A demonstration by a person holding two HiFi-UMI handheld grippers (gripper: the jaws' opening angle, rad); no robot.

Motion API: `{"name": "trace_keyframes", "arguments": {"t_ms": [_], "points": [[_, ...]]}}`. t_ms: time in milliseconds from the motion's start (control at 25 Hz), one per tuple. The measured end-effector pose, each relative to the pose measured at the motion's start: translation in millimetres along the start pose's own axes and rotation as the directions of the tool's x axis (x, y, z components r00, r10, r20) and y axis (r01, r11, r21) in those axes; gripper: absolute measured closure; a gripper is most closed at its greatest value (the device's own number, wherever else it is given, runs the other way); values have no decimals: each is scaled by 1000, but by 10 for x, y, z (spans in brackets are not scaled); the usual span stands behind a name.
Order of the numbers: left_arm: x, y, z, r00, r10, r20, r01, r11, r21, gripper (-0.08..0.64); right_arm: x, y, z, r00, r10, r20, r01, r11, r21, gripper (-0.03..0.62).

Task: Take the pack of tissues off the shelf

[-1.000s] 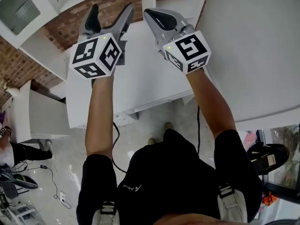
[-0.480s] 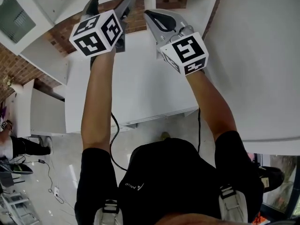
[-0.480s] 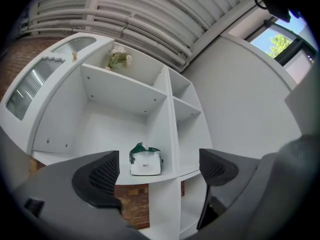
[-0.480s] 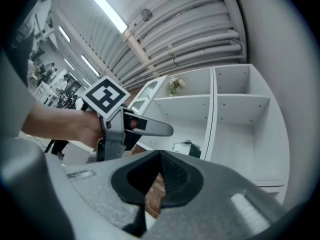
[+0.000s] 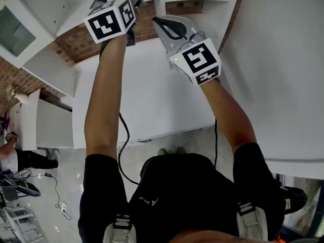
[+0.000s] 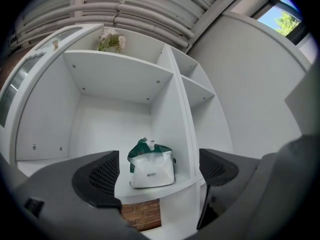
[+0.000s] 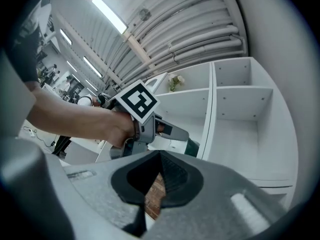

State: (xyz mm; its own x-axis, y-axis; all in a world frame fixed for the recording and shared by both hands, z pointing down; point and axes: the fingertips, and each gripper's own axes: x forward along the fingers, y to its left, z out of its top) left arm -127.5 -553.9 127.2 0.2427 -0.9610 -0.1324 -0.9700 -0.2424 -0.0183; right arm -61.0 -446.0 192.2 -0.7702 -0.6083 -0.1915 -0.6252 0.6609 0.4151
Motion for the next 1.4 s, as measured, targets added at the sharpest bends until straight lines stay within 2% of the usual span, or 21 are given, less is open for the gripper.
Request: {"name": "trace_keyframes", "arguments": {"t_ms": [360,640,920,1160,1400], "points": [[372,89,-196,993,28,-115,-30,999,-13,71,59,-76,-72,1000,-1,4,1,1000,5,592],[618,129,-299,975,79,-206,-62,994,91,71,4,-87,-169,1000,5,8,-5,1000,18,592],[741,225,-397,958,148,-248,-110,981,160,73,-142,-178,-228,1000,-3,18,3,1000,27,592],[695,328,-367,946,221,-237,-164,957,240,212,-183,-219,-237,1000,-3,26,2,1000,31,592],[654,346,-364,956,217,-199,-180,965,189,259,-163,-157,-297,1000,13,20,-13,999,38,592]]}}
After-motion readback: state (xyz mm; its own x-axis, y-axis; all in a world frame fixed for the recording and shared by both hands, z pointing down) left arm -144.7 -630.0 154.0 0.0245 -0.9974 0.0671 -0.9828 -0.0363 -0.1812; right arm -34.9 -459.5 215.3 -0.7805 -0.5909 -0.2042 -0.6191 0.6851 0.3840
